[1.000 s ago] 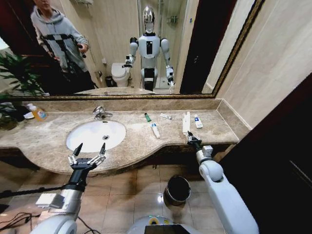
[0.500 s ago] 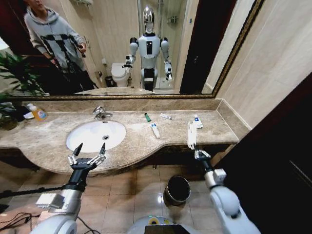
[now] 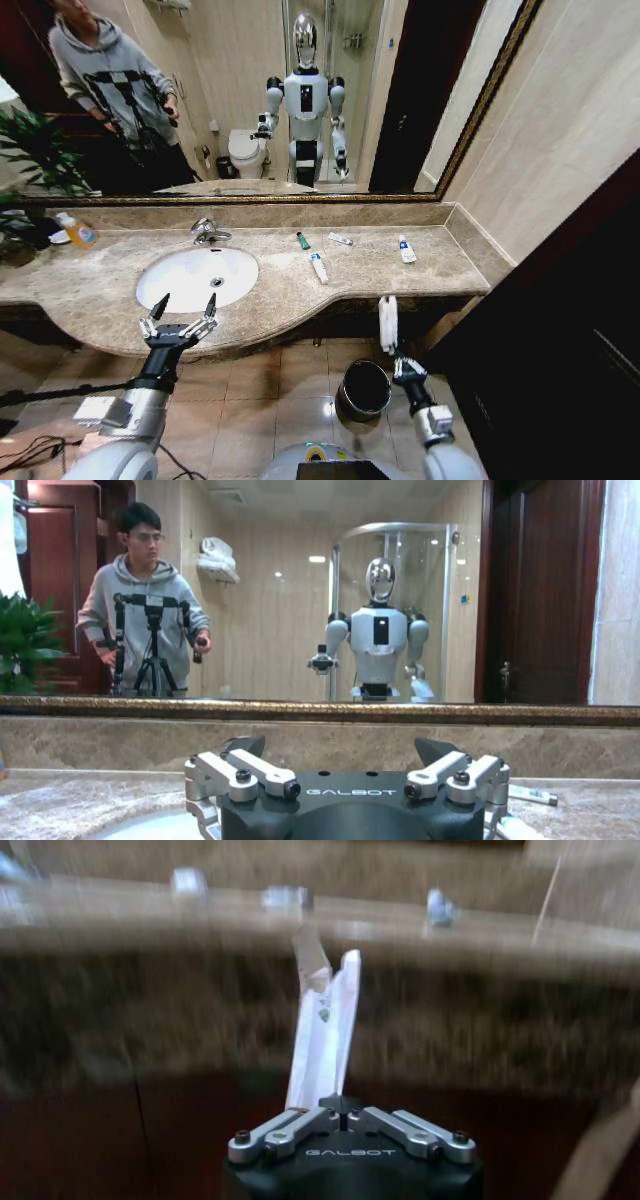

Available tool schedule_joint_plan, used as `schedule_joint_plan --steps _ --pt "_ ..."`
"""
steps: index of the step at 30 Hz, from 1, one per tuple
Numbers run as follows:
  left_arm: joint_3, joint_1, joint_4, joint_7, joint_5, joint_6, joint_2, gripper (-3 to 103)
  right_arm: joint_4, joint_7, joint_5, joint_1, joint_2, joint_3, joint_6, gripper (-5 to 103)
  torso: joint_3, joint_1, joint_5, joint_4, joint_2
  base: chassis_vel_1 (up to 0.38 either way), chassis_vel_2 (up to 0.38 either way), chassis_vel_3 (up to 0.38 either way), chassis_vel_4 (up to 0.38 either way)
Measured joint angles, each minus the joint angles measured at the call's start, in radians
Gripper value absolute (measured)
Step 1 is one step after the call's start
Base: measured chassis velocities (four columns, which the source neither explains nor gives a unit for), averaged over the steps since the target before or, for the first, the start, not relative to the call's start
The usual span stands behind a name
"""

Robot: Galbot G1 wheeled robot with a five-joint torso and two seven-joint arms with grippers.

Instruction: Pick up the trash from the sink and place it in the trash bin.

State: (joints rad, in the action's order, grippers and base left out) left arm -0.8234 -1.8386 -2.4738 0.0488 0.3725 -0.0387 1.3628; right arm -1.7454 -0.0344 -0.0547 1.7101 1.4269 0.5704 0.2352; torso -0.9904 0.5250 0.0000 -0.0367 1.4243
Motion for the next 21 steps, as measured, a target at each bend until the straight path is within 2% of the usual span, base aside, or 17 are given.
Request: schedule_joint_plan --steps 3,13,21 --pt "0.000 0.000 0.000 0.000 0.000 0.000 0.000 100 0.139 -0.002 -0.026 -0.068 -0.032 -0.011 0.008 0 0.000 0.000 0.0001 -0.0001 0.000 0.000 0.000 0.000 0.000" --pt "0.000 0.000 0.000 0.000 0.000 0.000 0.000 100 0.433 -0.002 -0.032 -0.250 -0.063 -0.050 -0.069 0 0.000 0.000 0.0001 -0.0001 0.000 0.000 0.000 0.000 0.000" --pt "0.000 0.000 0.000 0.000 0.000 0.000 0.000 100 0.715 -0.023 0.057 -0.393 -0.041 -0.069 -0.101 0 0.000 0.000 -0.0001 -0.0002 0.000 0.000 0.000 0.000 0.000"
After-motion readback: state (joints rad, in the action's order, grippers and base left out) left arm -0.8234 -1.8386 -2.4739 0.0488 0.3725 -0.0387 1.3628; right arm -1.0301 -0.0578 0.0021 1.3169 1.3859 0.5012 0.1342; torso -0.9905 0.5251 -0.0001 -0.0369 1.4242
